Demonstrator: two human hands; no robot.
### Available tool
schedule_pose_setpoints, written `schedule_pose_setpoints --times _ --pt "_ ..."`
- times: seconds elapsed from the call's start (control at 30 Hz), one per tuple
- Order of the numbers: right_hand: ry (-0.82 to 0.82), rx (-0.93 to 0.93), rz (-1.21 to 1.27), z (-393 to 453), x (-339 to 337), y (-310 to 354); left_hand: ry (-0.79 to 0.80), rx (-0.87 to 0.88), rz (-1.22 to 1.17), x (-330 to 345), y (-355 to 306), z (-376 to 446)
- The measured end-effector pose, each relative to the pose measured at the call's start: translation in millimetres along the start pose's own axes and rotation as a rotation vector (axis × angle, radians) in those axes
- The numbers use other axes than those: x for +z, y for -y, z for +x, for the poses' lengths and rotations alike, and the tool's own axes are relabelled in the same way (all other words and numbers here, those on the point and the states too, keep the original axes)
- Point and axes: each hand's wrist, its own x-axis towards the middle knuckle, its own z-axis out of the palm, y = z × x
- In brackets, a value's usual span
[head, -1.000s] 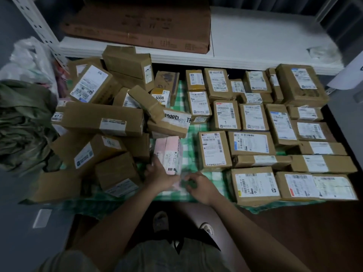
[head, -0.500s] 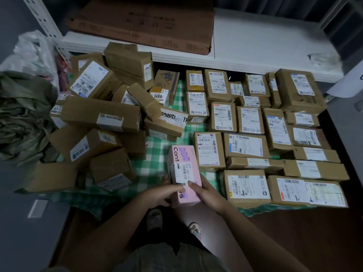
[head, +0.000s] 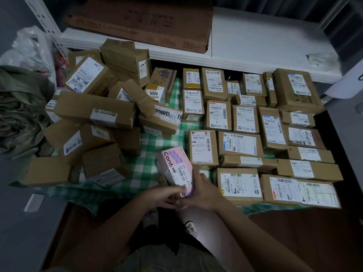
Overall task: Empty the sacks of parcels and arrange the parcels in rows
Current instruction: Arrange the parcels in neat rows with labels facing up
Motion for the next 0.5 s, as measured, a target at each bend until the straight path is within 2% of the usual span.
schedule_pose_setpoints --times 0.07,0.2,0.3,0.4,0.5 --pt "-0.04 -0.026 -0.099 5.0 1.3 1.3 -0.035 0.026 0.016 2.9 -1.3 -1.3" --pt "-0.042 -0.101 -0.204 8.9 -6.5 -4.3 -0.334 0.306 -0.124 -7.7 -7.9 2.5" --pt "-0.055 -0.157 -0.254 13.2 -13.0 -14.7 -0.509 0.356 -0.086 -24.4 -13.0 4.0" --pt "-0.038 -0.214 -0.352 17.3 -17.1 -20.5 -0.489 0.259 0.034 -32.2 -13.0 -1.9" --pt "-0.054 -0.206 -0.528 15.0 -16.4 -27.4 -0.434 0.256 0.097 -28.7 -13.8 1.9"
